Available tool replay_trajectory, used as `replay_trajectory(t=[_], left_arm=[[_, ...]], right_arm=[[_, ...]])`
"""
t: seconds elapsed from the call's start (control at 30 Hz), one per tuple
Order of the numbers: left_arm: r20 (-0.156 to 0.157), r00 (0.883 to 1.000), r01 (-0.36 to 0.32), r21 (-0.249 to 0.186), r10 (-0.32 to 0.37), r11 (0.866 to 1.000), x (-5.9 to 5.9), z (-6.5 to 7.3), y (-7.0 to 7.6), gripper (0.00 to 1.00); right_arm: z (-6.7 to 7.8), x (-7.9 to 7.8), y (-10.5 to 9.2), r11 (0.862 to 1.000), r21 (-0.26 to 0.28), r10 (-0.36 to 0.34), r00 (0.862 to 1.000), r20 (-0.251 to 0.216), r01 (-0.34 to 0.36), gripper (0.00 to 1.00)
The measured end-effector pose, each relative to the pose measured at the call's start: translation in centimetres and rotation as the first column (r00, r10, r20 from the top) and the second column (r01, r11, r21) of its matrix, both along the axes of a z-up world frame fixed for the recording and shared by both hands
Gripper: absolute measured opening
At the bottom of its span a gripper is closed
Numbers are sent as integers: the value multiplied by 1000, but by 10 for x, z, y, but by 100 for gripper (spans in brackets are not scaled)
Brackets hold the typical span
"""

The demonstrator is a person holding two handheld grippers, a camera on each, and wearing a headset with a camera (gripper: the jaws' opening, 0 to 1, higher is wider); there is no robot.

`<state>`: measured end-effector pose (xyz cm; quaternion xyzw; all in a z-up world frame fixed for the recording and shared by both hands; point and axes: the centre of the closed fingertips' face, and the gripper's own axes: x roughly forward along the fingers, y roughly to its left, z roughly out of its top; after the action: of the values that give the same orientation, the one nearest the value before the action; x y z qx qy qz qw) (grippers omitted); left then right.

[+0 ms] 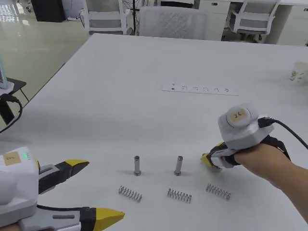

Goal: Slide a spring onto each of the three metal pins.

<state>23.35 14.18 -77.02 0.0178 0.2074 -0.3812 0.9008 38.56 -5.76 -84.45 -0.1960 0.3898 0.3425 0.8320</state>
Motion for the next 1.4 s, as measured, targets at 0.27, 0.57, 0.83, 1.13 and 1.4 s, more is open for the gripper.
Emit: replay_trajectory(t=[0.27, 0.57, 0.83, 1.13, 1.4], left_arm=[[1, 1000, 0, 0, 0, 1000, 1, 1, 2, 83], [-5, 1000, 1, 3, -1, 1000, 0, -1, 3, 82], [-6, 1000, 1, 4, -1, 1000, 1, -1, 4, 82], [-9, 1000, 1, 2, -1, 1000, 1, -2, 3, 82], [-3, 1000, 2, 1, -2, 1000, 2, -1, 4, 82]], right_arm=[[-4, 1, 3, 1000, -9, -10, 1000, -22, 10, 14], [-9, 1, 2, 1000, -20, -20, 999, -43, 19, 12], [-11, 2, 2, 999, -20, -28, 998, -55, 27, 9], [-12, 2, 2, 999, -29, -42, 998, -49, 41, 6], [-4, 0, 1, 998, -25, -52, 998, -39, 51, 6]])
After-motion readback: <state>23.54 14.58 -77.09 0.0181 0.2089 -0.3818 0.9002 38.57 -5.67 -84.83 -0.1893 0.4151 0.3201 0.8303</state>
